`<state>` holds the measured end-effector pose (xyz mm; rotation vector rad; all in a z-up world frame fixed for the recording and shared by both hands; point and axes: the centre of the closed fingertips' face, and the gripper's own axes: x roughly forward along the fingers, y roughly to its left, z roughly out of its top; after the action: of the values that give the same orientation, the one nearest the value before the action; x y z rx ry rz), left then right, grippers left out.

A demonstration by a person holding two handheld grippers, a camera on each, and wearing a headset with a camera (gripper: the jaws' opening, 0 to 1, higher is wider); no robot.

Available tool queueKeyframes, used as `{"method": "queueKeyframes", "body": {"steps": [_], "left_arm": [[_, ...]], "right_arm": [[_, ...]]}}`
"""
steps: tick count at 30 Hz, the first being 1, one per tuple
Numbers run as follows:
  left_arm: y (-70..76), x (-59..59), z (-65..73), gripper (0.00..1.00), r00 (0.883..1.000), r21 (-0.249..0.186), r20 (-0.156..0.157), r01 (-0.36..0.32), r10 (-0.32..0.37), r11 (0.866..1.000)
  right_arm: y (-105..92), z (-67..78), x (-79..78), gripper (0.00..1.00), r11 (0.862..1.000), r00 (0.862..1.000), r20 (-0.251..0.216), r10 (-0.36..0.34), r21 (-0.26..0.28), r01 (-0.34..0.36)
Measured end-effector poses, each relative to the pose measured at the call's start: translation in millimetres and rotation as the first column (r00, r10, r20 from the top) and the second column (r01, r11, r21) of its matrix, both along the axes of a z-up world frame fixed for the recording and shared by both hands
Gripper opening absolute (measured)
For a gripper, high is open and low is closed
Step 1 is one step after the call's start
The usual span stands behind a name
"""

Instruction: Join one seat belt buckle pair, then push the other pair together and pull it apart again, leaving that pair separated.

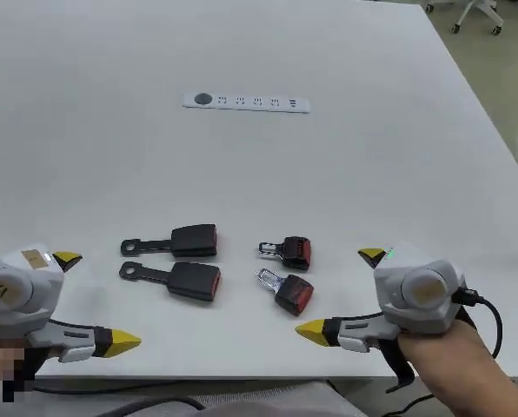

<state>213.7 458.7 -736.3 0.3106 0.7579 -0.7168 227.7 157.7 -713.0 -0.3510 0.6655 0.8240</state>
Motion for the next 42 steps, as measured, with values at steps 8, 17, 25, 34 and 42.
{"method": "queueKeyframes", "body": {"steps": [8, 17, 25, 34, 42], "left_arm": [[2.2, 1.9, 0.4, 1.0, 1.0, -0.008, 0.005, -0.008, 0.008, 1.0], [-3.6, -4.8, -1.1, 1.0, 1.0, -0.013, -0.022, 0.0, -0.001, 1.0], [-3.8, -4.4, -3.3, 1.0, 1.0, -0.013, -0.021, 0.015, -0.015, 1.0], [-3.7, -1.9, -0.4, 1.0, 1.0, -0.008, -0.005, 0.014, -0.015, 1.0], [1.9, 0.7, 0.9, 1.0, 1.0, -0.008, -0.004, -0.013, 0.013, 1.0]], "right_arm": [[4.1, -0.8, 7.7, 0.97, 1.0, 1.0, -0.009, 0.014, 0.004, -0.014], [17.3, -7.3, 2.3, 0.96, 0.998, 0.997, -0.037, 0.067, -0.015, -0.068], [19.7, -4.8, 2.0, 0.95, 0.999, 0.999, -0.03, 0.041, 0.002, -0.041], [16.4, -5.1, 6.4, 0.94, 1.0, 1.0, -0.021, 0.021, 0.012, -0.02], [12.0, -1.4, 3.6, 0.94, 1.0, 1.0, -0.007, 0.018, 0.003, -0.018]]}}
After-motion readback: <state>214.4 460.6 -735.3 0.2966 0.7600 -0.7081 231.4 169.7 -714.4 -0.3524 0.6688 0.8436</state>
